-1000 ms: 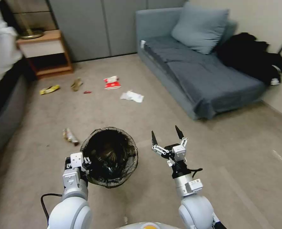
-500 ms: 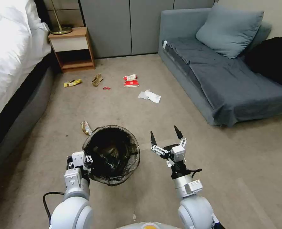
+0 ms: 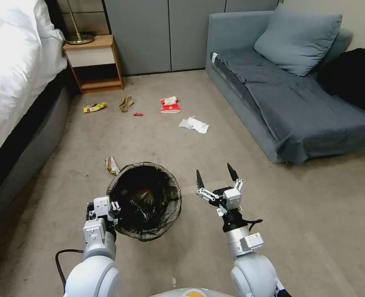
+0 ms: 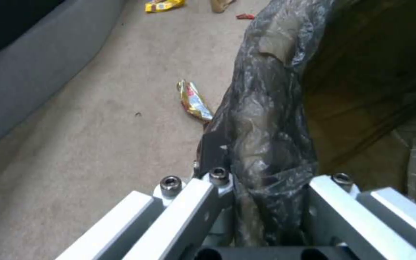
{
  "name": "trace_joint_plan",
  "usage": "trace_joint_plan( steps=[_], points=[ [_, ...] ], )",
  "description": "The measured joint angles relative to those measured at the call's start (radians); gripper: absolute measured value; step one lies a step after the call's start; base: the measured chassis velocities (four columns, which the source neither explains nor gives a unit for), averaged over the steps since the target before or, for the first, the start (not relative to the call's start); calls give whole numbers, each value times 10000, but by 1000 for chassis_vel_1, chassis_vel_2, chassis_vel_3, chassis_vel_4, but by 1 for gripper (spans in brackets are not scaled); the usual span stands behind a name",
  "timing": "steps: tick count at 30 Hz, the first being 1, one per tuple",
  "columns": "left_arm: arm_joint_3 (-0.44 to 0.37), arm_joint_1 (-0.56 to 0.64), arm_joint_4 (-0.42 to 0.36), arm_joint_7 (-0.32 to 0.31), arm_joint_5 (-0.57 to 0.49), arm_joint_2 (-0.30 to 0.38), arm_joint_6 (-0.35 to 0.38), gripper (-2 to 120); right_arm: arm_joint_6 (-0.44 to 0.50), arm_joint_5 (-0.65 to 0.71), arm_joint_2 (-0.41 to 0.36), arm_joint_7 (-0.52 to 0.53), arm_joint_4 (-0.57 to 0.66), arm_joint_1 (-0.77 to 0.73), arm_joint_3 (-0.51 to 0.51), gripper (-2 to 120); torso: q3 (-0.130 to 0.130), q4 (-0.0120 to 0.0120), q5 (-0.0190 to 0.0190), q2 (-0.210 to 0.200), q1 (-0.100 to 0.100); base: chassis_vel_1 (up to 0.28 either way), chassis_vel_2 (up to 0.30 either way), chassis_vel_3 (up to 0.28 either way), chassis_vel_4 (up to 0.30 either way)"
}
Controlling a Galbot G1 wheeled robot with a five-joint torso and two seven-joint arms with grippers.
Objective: Pick up the trash bin, then pick up the garbage from the floor and place it into the trash bin.
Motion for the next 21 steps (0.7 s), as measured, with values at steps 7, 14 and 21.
trace_joint_plan(
  steps=[7,14,21],
  points=[
    [4,10,-26,0,7,-12,2,0,5,-1,4,-2,15,-7,1,100,0,0,0,0,0,-120,145,133,-113],
    [-11,24,-38,-2,17,-39,-30,0,5,14,0,-10,53,-37,-6,100,1,1,0,0,0,-196,193,210,-199],
    [-20,7,-38,-3,0,-40,-37,0,-20,56,0,-28,69,-19,-12,100,1,2,0,0,0,-208,199,213,-206]
  ],
)
